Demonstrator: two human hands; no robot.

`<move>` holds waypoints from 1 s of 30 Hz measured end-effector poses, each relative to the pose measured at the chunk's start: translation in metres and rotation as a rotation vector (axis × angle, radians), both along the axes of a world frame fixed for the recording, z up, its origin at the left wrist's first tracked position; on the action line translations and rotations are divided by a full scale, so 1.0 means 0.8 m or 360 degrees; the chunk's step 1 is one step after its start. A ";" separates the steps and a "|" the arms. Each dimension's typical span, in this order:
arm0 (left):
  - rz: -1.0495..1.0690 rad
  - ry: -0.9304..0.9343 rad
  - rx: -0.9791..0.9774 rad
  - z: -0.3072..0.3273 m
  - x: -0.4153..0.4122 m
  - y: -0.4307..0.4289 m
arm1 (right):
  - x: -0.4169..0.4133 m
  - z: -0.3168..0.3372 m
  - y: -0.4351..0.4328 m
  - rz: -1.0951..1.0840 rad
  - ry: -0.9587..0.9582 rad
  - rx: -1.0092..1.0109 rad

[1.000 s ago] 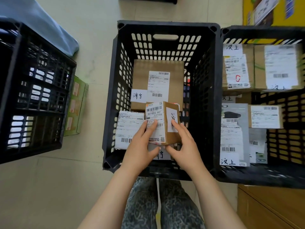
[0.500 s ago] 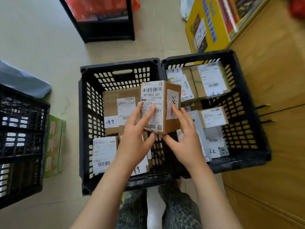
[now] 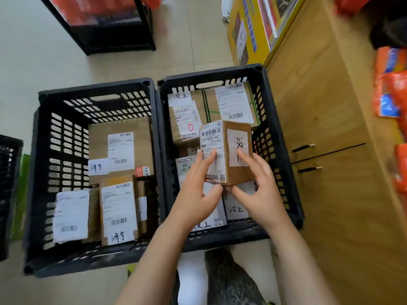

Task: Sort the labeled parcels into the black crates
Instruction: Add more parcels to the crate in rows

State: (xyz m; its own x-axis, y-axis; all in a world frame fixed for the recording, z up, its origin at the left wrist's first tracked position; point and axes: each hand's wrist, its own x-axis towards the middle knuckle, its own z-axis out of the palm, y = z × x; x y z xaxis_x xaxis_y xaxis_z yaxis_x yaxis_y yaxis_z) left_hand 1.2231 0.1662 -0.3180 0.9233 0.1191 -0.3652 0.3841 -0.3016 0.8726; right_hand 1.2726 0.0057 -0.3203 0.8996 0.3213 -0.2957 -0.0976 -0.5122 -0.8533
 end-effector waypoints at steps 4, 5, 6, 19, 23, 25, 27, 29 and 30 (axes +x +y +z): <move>0.0063 0.0157 -0.0088 -0.017 0.006 -0.043 | 0.000 -0.020 -0.039 0.0005 0.0138 -0.0023; 0.0078 0.0180 -0.0090 -0.021 0.005 -0.049 | -0.003 -0.025 -0.043 0.0003 0.0163 -0.0035; 0.0083 0.0195 -0.0089 -0.025 0.004 -0.057 | -0.007 -0.030 -0.049 0.0001 0.0186 -0.0043; 0.0228 0.0425 -0.0367 -0.092 -0.015 -0.097 | -0.027 -0.072 -0.092 0.0145 0.0207 -0.0360; 0.0379 0.0335 -0.0353 -0.106 -0.012 -0.112 | -0.008 -0.086 -0.090 0.0323 0.0053 -0.0475; 0.0432 0.0316 -0.0359 -0.111 -0.012 -0.122 | -0.005 -0.094 -0.093 0.0347 0.0024 -0.0532; 0.0369 0.0317 -0.0268 -0.112 -0.012 -0.126 | -0.001 -0.100 -0.097 0.0332 0.0012 -0.0512; 0.0328 0.0320 -0.0079 -0.112 -0.011 -0.121 | 0.004 -0.102 -0.104 0.0355 0.0021 -0.0481; 0.0313 0.0303 0.0065 -0.111 -0.011 -0.115 | 0.007 -0.102 -0.108 0.0405 0.0028 -0.0488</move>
State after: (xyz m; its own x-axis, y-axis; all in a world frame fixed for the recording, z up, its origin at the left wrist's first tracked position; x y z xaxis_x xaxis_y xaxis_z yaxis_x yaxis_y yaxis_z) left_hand 1.2146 0.0739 -0.4065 0.7962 0.3074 -0.5211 0.5946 -0.2385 0.7678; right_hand 1.2781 -0.0806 -0.4017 0.7965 0.4279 -0.4271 0.0522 -0.7525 -0.6565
